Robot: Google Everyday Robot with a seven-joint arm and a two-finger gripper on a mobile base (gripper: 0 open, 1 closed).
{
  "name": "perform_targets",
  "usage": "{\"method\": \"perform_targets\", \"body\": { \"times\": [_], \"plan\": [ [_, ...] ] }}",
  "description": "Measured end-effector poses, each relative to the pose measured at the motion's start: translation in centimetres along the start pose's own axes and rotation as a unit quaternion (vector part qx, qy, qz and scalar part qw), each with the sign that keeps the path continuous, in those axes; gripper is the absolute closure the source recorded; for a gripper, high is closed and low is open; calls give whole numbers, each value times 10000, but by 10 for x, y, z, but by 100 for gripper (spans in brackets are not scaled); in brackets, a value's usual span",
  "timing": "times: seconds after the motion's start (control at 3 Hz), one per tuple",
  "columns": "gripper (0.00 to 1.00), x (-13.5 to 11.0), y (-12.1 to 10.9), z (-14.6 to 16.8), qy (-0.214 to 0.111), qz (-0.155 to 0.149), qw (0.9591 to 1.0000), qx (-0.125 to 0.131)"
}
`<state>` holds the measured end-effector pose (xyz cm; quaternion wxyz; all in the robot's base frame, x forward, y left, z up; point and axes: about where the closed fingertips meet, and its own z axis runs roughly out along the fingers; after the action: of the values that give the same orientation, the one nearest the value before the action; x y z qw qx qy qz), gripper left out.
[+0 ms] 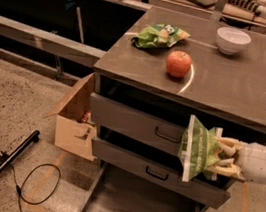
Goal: Pick green jalapeno chip bag from bottom drawer and place on counter
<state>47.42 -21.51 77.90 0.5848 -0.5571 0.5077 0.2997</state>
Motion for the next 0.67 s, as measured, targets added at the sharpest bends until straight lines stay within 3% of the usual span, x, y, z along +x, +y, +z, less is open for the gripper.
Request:
{"method": "perform_targets", "body": {
  "times": [0.33,0.67],
  "plan": [
    [100,-40,-31,-9,-86,-18,9999,-112],
    [100,-80,-63,-16,161,-75,9995,-278]
  ]
}}
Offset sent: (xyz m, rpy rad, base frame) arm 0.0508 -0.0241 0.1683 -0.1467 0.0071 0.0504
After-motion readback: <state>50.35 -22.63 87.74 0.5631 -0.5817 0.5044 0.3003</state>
